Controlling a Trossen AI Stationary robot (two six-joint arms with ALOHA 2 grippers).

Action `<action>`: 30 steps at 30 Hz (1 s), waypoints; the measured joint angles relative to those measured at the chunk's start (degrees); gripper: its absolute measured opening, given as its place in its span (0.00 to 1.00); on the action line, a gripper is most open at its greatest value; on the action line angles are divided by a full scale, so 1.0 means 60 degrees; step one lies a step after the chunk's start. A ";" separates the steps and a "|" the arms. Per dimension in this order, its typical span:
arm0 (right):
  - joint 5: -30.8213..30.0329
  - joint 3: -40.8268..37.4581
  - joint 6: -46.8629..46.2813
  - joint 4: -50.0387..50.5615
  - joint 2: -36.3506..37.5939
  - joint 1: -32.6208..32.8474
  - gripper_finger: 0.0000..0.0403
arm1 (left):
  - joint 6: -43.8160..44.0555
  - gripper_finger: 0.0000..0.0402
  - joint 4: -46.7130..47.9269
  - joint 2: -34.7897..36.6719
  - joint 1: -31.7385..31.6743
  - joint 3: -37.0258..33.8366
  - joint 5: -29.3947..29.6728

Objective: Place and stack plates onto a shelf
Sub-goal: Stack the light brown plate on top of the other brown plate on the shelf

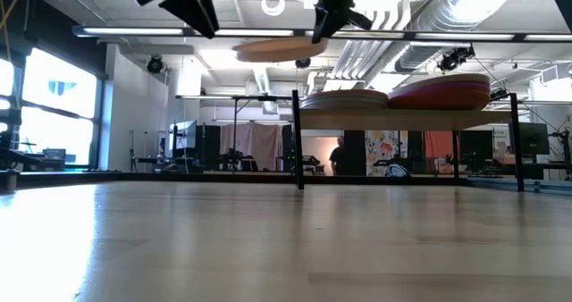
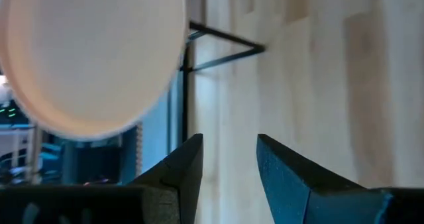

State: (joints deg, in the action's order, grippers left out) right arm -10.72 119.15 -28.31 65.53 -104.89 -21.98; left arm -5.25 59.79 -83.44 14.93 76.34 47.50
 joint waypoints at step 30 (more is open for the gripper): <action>0.3682 0.0004 0.2411 0.1686 0.0162 -0.4986 0.00 | -0.0980 0.33 -0.0007 0.0091 -0.4489 0.0004 -0.0208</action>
State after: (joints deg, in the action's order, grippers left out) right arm 11.37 119.17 -13.85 75.65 -103.93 -51.89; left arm -11.14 59.75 -82.89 -12.01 76.36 46.25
